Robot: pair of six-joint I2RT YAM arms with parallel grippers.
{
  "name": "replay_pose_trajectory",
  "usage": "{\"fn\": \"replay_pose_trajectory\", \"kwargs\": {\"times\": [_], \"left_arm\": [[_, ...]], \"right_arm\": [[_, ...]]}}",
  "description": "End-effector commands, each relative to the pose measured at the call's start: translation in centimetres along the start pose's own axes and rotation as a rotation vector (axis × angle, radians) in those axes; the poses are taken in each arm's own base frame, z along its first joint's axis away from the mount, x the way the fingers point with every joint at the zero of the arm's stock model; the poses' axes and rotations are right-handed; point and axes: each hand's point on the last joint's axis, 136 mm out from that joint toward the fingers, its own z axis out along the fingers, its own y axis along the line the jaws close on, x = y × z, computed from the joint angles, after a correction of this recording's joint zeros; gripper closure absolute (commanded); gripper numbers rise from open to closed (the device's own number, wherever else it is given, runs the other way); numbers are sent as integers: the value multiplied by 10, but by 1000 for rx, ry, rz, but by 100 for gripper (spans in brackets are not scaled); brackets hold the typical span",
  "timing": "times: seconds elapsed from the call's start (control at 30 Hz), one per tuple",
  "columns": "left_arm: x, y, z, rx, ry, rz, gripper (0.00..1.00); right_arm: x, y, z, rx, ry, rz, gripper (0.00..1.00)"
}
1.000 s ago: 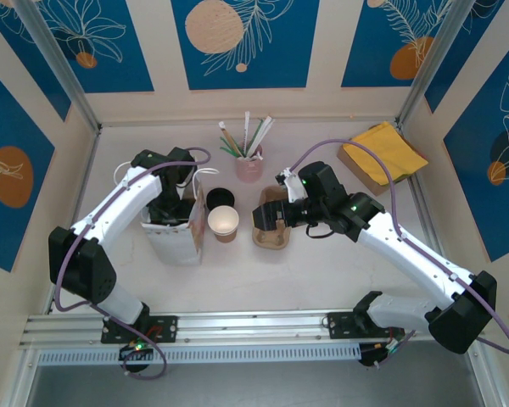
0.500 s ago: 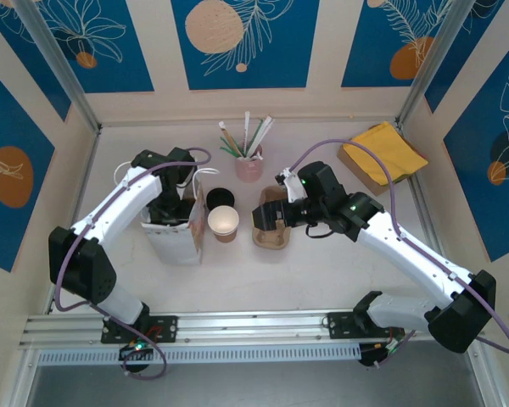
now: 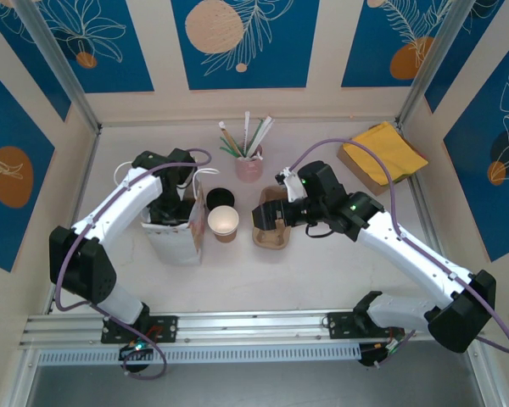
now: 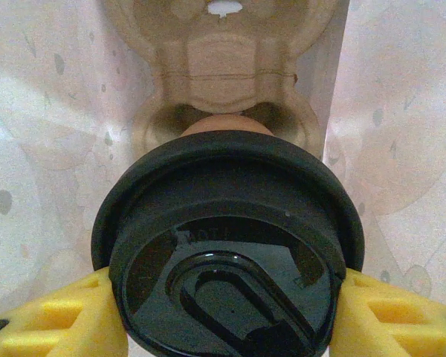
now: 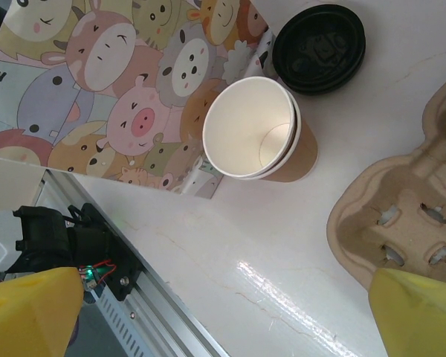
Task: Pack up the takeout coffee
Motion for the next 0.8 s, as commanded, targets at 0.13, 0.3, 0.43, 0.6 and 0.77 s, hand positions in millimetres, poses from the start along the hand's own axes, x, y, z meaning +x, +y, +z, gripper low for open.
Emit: {"fn": "replay_pose_trajectory", "kwargs": {"times": [0.13,0.3,0.43,0.6,0.77], "left_arm": [[0,3,14,-8,31,2,51],[-1,5,20,-22,39,6,51],[-2,4,22,-21,40,6,51],[-2,4,24,-21,44,7,51],[-2,4,23,-21,45,7,51]], "right_arm": [[-8,9,-3,-28,-10,-13,1],[-8,8,-2,-27,-8,-12,1],[-8,8,-2,-25,-8,-11,1],[-8,8,-2,-24,-9,-12,1],[-8,7,-2,-22,-7,-12,1]]}}
